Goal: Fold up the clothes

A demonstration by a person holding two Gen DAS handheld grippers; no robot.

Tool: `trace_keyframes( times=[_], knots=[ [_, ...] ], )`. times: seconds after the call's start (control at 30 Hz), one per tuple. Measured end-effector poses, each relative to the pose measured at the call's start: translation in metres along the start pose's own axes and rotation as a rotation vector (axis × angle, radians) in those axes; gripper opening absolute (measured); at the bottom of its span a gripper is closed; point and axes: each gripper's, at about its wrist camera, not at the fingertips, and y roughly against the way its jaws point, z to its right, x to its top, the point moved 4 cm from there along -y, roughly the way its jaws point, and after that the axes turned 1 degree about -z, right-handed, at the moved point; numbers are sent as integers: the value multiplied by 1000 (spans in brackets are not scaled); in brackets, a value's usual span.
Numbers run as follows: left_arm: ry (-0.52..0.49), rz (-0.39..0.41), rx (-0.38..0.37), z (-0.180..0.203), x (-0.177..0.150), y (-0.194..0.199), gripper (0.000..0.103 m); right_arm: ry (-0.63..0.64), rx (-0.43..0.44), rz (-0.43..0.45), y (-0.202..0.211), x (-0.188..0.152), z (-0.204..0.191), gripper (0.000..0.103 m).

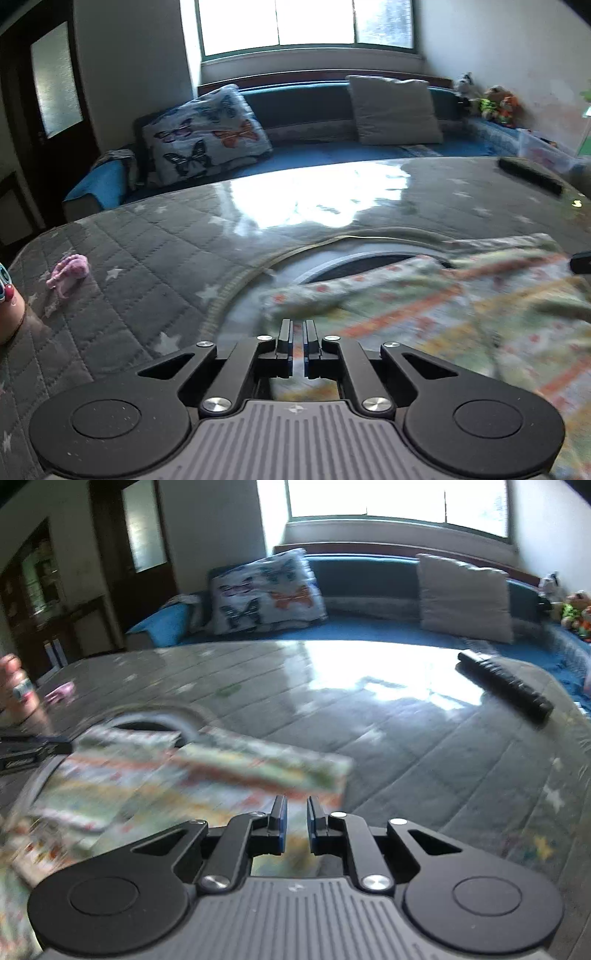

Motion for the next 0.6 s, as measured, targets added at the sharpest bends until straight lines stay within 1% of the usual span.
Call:
trace_keyframes(
  times=[0.07,0.2,0.37,0.4,0.53,0.6],
  knots=[
    [-18,7,-43,14,-5,12,6,13,27,-8,9,-11,-11,11],
    [-54,20,-129,43,-16,36,6,52,51,-26,28,-33,-29,11],
    [-98,32,-235,81,-33,65,6,94,15,-38,41,-53,-35,11],
    [-107,31,-249,88,-36,69,8,103,8,-36,44,-55,-37,11],
    [-124,24,-293,110,-52,83,20,117,4,2,60,-60,-45,11],
    [-132,25,-301,117,-61,89,21,123,17,16,66,-63,-51,12]
  ],
)
